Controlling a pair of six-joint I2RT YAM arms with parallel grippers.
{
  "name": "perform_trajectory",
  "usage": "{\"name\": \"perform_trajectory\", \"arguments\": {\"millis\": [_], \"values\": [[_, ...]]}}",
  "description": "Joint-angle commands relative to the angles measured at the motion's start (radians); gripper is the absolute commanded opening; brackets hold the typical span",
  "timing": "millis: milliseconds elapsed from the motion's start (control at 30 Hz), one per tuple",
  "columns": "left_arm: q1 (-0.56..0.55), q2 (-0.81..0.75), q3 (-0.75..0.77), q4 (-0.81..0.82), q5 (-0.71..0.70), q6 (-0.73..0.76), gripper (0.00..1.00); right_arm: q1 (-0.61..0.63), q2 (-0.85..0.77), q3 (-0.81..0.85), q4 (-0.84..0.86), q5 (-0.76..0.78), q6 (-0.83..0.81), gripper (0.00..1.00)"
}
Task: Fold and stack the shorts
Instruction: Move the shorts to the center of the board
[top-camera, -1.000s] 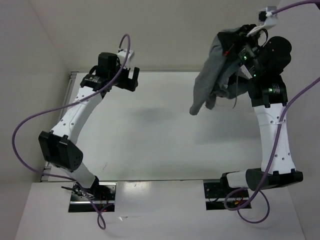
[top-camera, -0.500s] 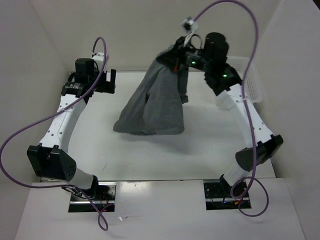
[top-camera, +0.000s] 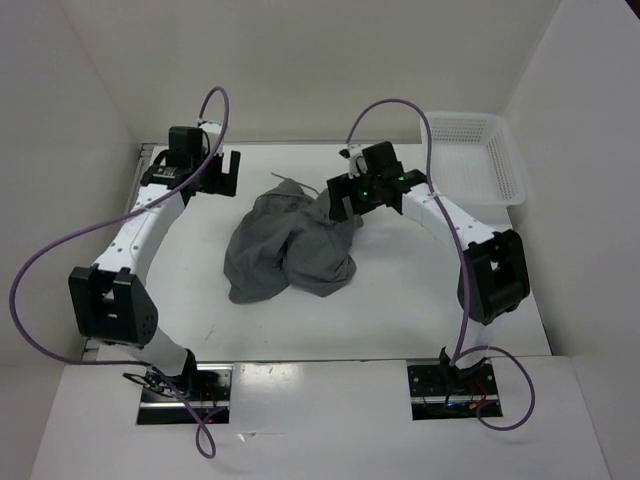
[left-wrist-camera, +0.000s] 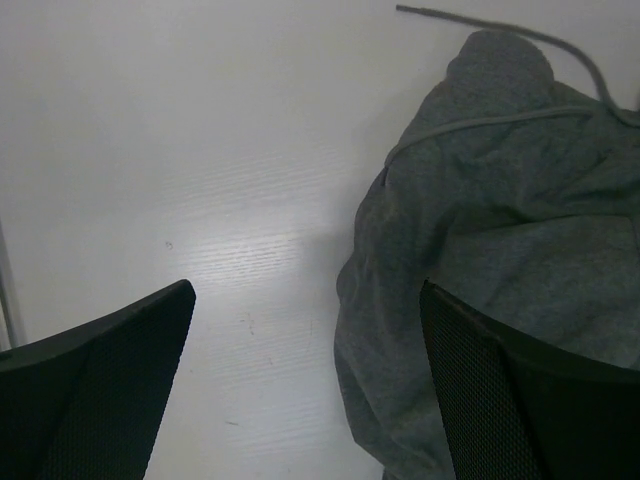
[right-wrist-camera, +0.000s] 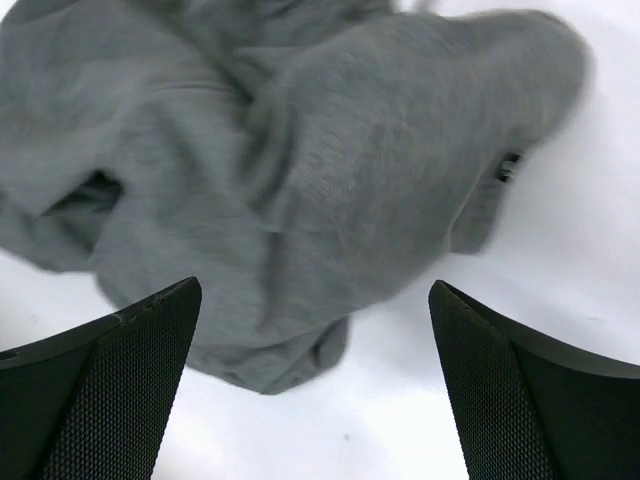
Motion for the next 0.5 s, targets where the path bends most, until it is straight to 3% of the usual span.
{"name": "perform_trajectory", "arguments": {"millis": [0,233,467], "values": [[-0.001,0.101,0.024,0.06,-0.007,0.003,1.0,-0.038,-0.063,0.002,0.057,0.074,0.015,1.0],[-0.01,0.354,0.053,0.112,0.014,0.003,1.0,-0.038,-0.063,-0.203,0.048,0.002,0.006,1.0],[-0.022,0.606,0.41,0.06,0.199,0.003,1.0,0.019,-0.063,-0.308,0.058,-0.017,-0.042,0.98]]}}
